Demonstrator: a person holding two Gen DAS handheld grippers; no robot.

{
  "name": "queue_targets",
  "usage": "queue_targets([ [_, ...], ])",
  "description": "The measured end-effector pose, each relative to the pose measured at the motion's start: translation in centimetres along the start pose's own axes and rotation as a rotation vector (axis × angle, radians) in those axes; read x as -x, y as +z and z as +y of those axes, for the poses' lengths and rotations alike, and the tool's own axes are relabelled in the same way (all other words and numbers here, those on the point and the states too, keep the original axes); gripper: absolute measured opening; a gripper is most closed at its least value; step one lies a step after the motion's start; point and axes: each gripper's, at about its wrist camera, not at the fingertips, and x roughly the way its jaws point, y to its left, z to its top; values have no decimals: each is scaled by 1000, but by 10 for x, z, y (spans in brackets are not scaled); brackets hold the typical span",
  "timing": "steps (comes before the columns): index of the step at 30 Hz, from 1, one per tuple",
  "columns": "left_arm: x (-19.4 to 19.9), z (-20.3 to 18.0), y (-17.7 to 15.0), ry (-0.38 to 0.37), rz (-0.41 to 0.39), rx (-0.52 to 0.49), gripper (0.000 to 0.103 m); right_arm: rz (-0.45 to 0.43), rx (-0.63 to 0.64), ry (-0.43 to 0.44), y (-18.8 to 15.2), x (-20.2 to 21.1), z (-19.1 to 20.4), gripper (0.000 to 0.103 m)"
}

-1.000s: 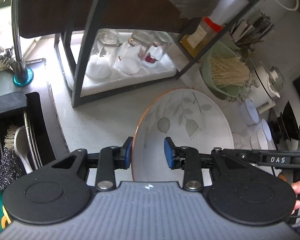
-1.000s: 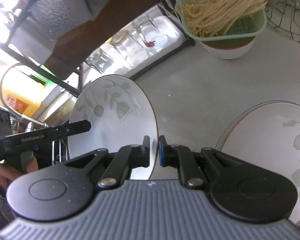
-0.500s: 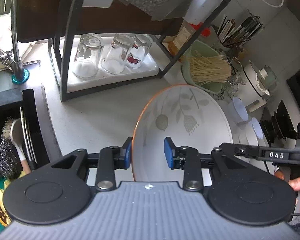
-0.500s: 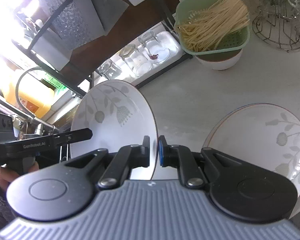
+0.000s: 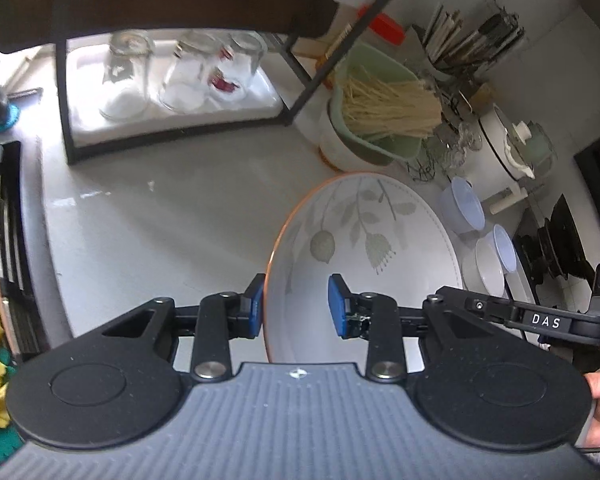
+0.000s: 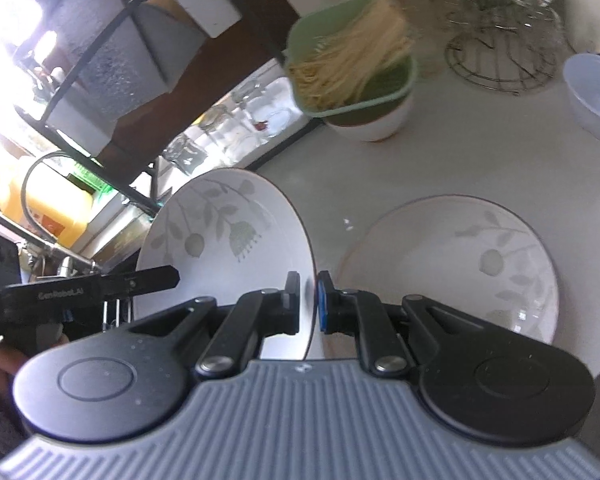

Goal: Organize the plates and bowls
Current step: 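Lift the plate with both grippers toward the stacked plates, then lower the leaf-pattern plate onto the stacked plates with both grippers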

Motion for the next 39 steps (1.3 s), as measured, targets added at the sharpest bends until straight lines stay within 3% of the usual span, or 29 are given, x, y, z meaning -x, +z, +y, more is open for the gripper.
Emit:
queue_targets([
  [15, -44, -49, 7, 57, 20, -37, 37, 18, -5, 20, 3, 9, -53, 12],
  [32, -112, -89, 21, 252, 204, -68, 37, 70, 7, 38, 11, -10, -102, 12],
  [39, -125, -105, 28, 310, 208, -105, 38, 87, 70, 18, 13, -16, -105, 12],
])
